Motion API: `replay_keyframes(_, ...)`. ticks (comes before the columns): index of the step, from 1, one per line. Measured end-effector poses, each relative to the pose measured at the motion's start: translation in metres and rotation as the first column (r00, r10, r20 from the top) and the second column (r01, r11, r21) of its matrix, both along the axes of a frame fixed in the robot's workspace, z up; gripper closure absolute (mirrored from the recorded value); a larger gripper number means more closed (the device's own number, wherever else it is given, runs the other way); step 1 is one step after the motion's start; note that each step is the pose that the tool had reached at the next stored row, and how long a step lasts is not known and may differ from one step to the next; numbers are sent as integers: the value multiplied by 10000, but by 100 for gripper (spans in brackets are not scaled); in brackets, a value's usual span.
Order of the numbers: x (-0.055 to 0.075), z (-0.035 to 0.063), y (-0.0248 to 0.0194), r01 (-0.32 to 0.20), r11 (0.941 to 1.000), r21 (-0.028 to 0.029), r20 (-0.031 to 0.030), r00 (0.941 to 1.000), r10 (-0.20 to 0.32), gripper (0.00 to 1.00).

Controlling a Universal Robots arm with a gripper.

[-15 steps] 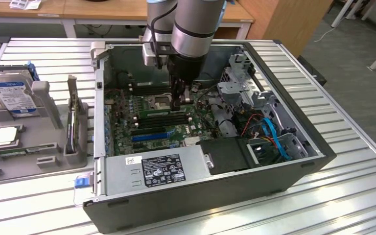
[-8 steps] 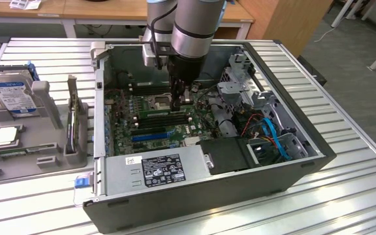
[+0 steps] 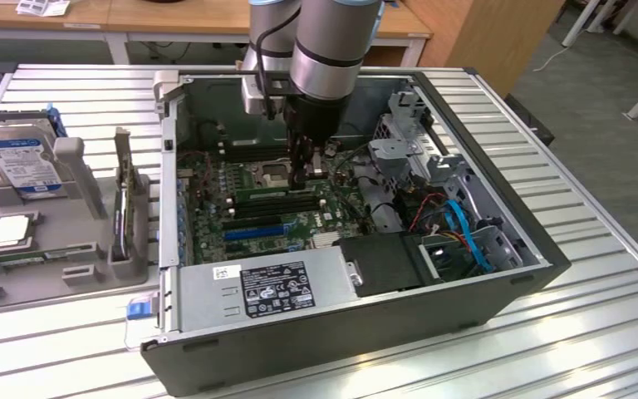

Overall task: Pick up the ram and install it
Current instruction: 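Insert the ram into the slot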

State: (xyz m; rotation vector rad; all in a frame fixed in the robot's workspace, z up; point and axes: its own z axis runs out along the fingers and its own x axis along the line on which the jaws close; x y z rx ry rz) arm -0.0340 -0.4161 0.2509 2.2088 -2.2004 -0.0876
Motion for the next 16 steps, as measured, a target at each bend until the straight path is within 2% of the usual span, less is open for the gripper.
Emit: replay_keyframes(16, 0, -6, -12, -1, 10000, 0, 0, 10000, 1, 89)
